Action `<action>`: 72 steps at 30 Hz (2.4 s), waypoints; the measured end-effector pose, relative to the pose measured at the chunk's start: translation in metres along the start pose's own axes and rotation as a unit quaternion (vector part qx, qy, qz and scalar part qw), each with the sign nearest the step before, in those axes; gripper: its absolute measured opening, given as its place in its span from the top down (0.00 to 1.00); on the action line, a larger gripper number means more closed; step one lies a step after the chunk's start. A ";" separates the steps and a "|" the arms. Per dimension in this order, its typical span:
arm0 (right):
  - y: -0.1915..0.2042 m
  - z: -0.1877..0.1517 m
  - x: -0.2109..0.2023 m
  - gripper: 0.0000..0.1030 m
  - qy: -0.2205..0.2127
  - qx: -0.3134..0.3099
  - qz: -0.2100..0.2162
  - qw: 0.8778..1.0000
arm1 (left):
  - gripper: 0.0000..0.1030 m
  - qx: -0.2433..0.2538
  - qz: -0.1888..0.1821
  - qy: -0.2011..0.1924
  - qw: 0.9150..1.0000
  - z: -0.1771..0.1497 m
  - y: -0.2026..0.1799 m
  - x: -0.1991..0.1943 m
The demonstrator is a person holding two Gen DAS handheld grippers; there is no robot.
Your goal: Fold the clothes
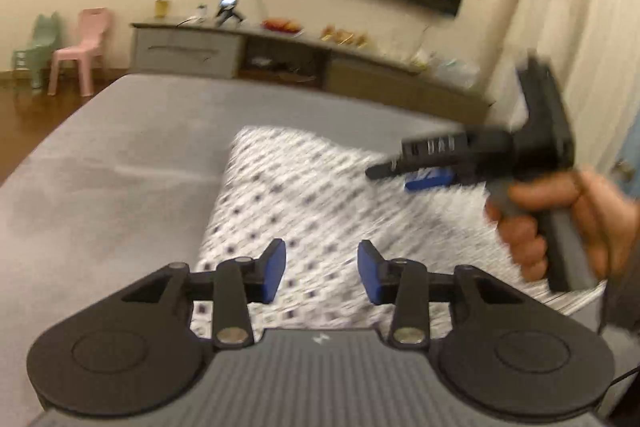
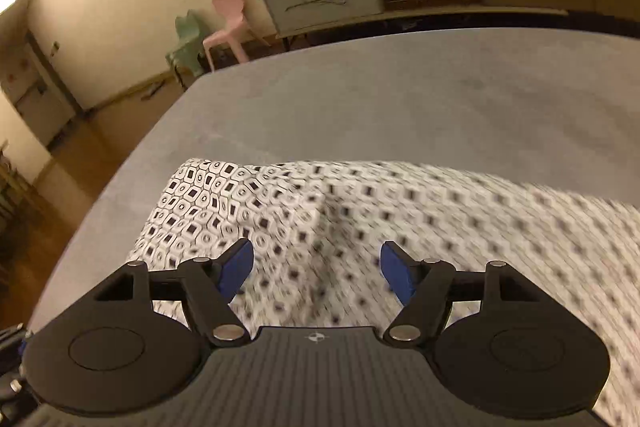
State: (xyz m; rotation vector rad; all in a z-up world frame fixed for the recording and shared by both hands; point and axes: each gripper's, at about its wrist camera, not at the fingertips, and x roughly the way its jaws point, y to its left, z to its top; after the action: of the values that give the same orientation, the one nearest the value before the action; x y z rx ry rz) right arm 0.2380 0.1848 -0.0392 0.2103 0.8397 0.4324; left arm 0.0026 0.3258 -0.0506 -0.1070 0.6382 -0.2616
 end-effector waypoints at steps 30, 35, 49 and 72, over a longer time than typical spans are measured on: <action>0.057 -0.082 -0.041 0.77 0.044 -0.202 -0.049 0.977 | 0.73 0.009 0.104 0.039 0.994 0.002 -0.003 0.016; 0.004 -0.092 -0.093 0.76 0.010 -0.127 -0.029 0.991 | 0.71 0.065 0.056 0.013 0.996 0.000 -0.045 0.004; -0.290 -0.153 -0.308 0.26 -0.146 0.185 -0.351 0.906 | 0.72 0.118 0.053 0.024 0.991 0.012 -0.127 0.011; -0.295 -0.172 -0.282 0.84 -0.119 0.039 -0.345 0.930 | 0.40 0.169 -0.204 0.168 0.950 0.057 -0.539 0.154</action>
State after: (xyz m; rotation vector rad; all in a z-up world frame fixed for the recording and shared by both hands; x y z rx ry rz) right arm 0.0262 -0.2040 -0.0642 0.0290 0.6403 -0.2858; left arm 0.0435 -0.2335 0.0024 0.1423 0.8987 -0.7973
